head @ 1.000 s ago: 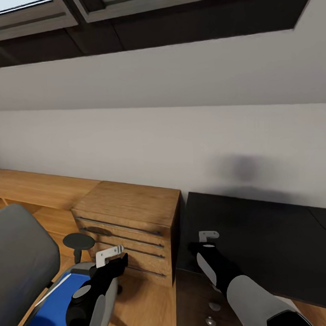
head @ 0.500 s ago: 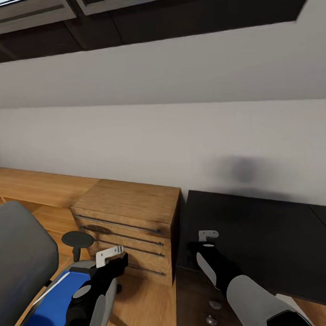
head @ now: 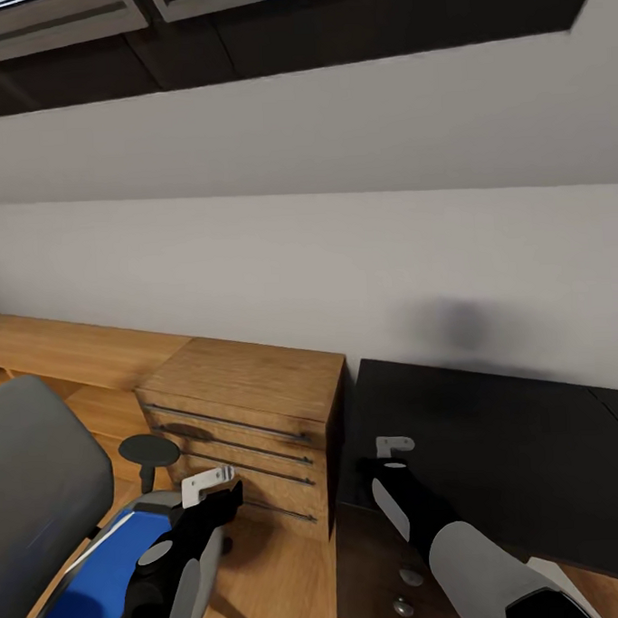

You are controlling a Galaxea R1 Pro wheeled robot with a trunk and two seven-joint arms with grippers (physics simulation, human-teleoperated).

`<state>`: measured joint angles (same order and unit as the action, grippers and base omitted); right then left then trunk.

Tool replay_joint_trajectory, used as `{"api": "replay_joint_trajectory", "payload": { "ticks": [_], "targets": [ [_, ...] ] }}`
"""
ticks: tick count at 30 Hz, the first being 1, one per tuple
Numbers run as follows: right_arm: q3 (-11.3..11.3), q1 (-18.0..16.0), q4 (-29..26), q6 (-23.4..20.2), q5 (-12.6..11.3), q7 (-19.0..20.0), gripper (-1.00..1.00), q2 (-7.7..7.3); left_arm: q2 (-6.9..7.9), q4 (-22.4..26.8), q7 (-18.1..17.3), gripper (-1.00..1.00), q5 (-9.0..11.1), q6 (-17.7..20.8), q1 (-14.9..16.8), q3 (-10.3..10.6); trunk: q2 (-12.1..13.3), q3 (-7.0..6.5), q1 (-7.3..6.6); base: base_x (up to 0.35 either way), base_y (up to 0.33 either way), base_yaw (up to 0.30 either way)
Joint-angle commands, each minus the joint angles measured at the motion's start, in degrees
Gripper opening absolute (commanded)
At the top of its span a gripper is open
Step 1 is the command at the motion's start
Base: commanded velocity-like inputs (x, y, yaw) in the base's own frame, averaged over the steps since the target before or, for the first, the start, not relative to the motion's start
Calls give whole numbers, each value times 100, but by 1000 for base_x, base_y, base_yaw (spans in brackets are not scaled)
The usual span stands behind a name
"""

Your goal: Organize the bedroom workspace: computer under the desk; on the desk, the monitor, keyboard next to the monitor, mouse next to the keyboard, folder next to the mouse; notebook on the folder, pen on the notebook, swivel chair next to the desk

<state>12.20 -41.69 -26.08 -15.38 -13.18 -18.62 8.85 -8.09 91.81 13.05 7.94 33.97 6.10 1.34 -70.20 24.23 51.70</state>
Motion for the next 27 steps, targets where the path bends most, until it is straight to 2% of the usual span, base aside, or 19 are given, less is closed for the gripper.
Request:
{"api": "replay_joint_trajectory", "payload": {
  "ticks": [1,27],
  "targets": [
    [47,-5,-11,-27,-62,-46,-100,-6,0,5,50,100,64,22,5,6,-4,7,0,0,0,55],
    [38,-3,-11,-35,-62,-42,-100,-5,1,3,49,100,61,26,5,-2,-4,7,0,0,0,16]
  ]
}}
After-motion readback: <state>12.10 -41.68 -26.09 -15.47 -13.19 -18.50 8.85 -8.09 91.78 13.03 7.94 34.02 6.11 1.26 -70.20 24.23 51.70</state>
